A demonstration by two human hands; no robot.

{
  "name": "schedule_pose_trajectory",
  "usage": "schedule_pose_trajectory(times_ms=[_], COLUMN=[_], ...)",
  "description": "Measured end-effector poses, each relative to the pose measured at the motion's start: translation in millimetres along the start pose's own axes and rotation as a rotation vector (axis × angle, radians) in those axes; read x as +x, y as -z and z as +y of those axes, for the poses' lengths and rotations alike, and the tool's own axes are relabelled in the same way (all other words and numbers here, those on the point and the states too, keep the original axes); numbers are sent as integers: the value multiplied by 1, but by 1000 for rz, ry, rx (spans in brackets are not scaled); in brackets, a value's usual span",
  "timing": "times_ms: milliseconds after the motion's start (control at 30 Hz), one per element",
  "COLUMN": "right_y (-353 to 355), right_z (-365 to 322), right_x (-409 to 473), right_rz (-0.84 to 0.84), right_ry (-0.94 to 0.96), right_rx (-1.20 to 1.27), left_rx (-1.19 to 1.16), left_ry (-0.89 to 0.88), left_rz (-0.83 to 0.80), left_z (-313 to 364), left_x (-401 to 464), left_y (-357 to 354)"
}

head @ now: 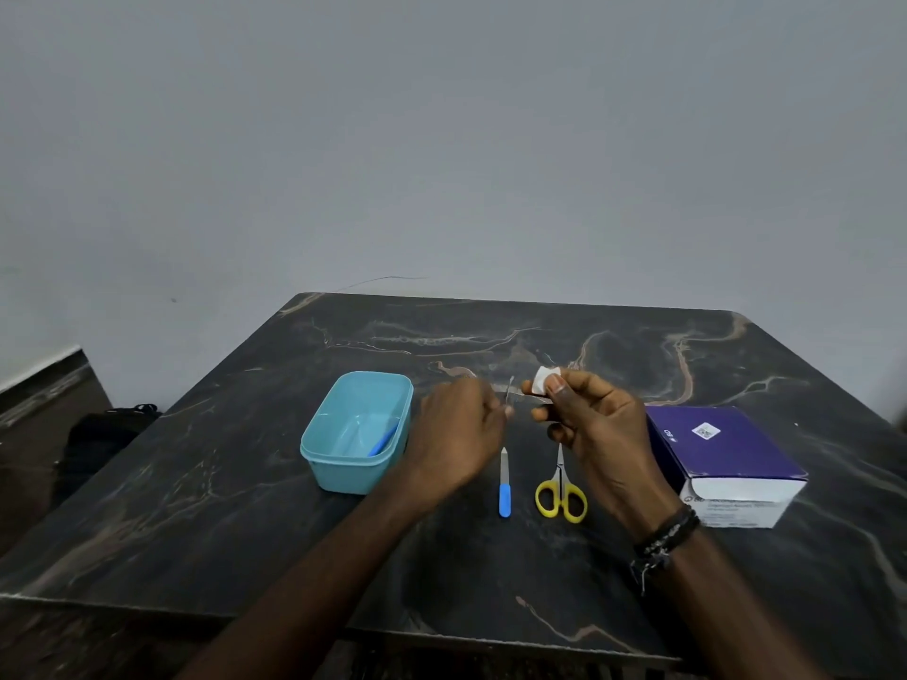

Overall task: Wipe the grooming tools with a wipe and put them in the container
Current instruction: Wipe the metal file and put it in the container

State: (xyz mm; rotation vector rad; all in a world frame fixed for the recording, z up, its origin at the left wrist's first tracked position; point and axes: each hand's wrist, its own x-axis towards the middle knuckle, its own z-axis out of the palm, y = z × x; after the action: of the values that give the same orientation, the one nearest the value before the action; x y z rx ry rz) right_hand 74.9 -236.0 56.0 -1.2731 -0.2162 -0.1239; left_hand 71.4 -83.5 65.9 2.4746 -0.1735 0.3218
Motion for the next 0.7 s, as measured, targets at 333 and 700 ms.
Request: schedule_pose_trajectory(times_ms=[333,700], right_y=[4,4], right_z=[7,10], right_x=[3,4], right_rz=[141,100], right_ry=[16,0], right_rx=[-73,-135], left_rx=[-878,-903], left_ry=[-43,-80], left_rz=[69,60], left_z=[-5,-12], left_x=[4,-4], left_y=[-26,-28])
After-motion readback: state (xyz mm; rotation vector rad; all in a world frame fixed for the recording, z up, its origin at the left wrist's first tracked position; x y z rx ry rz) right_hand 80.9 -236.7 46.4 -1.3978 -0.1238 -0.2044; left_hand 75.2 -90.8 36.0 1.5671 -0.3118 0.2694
